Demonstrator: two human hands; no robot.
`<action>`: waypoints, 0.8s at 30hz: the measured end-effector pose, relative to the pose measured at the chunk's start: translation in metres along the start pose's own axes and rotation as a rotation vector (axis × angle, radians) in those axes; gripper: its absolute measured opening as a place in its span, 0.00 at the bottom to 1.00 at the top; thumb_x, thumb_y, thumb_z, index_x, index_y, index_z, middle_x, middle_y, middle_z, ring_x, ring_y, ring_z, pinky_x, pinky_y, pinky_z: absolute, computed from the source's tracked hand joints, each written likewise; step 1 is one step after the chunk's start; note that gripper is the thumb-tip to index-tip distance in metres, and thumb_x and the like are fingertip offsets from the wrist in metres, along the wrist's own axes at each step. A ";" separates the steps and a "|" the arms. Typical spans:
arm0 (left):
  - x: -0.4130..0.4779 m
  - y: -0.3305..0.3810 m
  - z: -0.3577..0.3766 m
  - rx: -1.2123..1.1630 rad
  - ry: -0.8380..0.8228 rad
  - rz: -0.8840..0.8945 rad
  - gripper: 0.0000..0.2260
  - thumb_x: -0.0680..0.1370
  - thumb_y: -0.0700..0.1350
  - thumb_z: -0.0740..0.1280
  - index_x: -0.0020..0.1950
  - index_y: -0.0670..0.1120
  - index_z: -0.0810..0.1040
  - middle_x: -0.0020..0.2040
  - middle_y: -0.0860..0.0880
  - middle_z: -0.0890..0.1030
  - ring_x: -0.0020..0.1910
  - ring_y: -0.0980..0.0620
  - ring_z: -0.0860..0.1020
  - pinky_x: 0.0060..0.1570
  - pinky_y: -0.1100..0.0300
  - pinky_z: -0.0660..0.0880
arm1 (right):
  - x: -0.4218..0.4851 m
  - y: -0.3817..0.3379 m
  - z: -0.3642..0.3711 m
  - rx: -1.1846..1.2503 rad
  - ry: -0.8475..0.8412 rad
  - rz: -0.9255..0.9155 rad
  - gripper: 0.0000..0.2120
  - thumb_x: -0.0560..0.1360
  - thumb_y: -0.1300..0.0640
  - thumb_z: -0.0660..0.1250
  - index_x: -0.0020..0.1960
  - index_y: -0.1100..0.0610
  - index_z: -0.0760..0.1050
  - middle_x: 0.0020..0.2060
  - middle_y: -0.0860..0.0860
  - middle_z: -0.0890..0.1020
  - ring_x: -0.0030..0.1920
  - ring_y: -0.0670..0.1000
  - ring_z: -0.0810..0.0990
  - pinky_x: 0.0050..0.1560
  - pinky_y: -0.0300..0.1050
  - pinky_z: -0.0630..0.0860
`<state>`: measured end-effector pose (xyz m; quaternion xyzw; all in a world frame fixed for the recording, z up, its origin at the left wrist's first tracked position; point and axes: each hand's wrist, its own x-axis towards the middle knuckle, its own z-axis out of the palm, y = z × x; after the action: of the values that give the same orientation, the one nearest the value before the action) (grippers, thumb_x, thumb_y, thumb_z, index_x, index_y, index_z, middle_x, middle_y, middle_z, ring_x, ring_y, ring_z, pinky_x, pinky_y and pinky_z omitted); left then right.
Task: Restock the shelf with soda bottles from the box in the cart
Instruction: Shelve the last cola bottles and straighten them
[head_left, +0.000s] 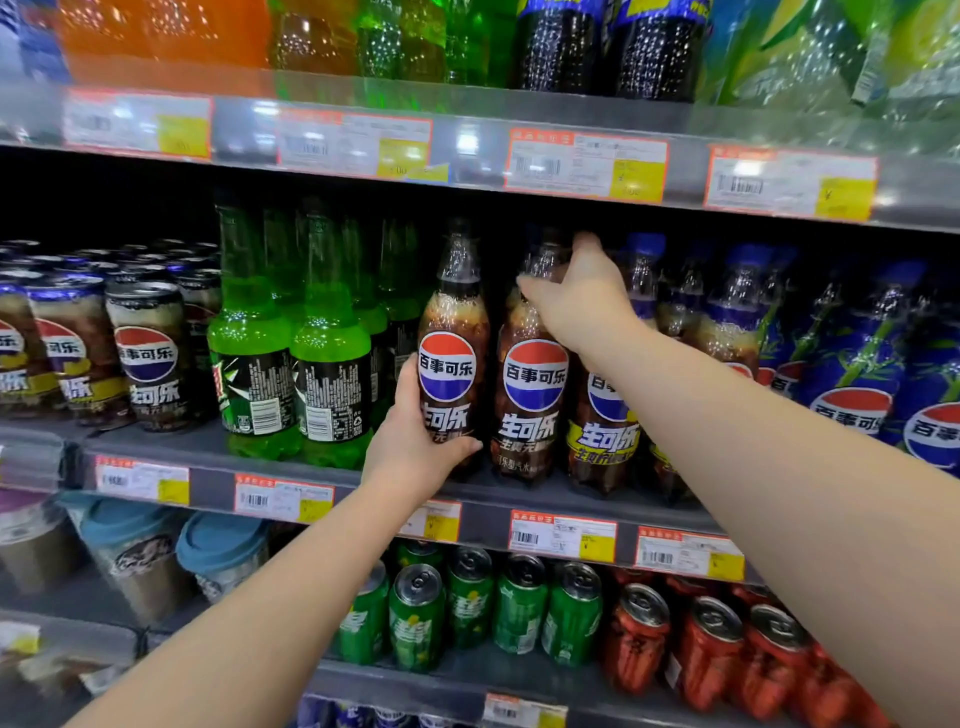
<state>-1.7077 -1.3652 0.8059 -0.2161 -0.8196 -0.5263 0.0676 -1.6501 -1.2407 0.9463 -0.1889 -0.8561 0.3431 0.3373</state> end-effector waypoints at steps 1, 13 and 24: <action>0.000 0.000 0.000 -0.001 -0.003 0.002 0.46 0.66 0.45 0.76 0.74 0.59 0.50 0.64 0.53 0.76 0.61 0.47 0.75 0.56 0.55 0.71 | 0.000 0.000 0.001 -0.008 0.003 -0.003 0.25 0.74 0.52 0.67 0.66 0.60 0.63 0.59 0.59 0.77 0.58 0.61 0.76 0.58 0.56 0.75; 0.000 -0.005 0.002 -0.005 0.012 0.021 0.47 0.66 0.46 0.76 0.74 0.60 0.48 0.65 0.53 0.74 0.62 0.47 0.74 0.59 0.52 0.72 | 0.002 0.007 0.002 -0.003 0.030 -0.033 0.29 0.71 0.51 0.71 0.67 0.58 0.62 0.58 0.57 0.78 0.57 0.60 0.77 0.58 0.55 0.75; 0.002 -0.006 0.002 -0.043 0.089 0.013 0.50 0.63 0.50 0.78 0.76 0.54 0.48 0.72 0.47 0.65 0.69 0.46 0.67 0.67 0.47 0.67 | -0.017 0.027 -0.027 0.184 -0.007 -0.197 0.27 0.73 0.57 0.68 0.70 0.55 0.64 0.57 0.49 0.75 0.56 0.48 0.76 0.57 0.40 0.72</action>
<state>-1.7117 -1.3648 0.8001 -0.1990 -0.8030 -0.5523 0.1027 -1.6165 -1.2189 0.9333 -0.0710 -0.8365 0.3862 0.3822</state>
